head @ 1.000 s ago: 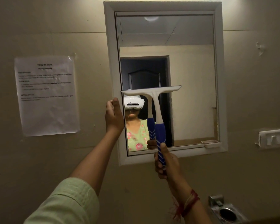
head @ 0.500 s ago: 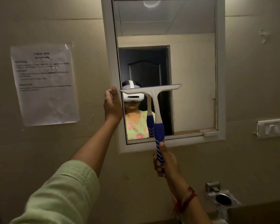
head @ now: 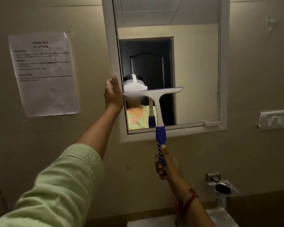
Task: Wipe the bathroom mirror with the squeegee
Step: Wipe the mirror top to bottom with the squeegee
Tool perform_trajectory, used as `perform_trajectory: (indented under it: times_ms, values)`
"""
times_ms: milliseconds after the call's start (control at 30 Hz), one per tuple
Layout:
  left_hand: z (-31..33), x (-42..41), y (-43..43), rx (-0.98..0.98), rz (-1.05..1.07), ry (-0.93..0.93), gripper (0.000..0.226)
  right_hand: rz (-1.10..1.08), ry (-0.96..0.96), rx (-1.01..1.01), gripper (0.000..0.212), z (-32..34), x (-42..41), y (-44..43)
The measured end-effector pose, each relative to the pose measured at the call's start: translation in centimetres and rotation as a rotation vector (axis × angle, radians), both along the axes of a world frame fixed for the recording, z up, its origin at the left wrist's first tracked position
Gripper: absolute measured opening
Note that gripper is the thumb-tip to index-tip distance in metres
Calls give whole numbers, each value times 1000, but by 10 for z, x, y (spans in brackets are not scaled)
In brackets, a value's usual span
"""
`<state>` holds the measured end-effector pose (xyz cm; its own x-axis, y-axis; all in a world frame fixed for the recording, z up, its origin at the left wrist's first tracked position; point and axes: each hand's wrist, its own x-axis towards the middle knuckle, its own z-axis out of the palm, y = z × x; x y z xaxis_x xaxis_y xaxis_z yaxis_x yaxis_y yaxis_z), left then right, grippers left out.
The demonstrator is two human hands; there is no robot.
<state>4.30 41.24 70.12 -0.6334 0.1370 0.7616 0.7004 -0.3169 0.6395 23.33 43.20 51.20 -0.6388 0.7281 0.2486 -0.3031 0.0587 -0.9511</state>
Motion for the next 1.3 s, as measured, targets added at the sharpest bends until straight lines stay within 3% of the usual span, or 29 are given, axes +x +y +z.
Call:
perform_trajectory:
  times_ms: [1300]
  values:
    - [2, 0, 1, -6, 26, -17, 41, 7, -138, -158, 48, -83, 21, -14]
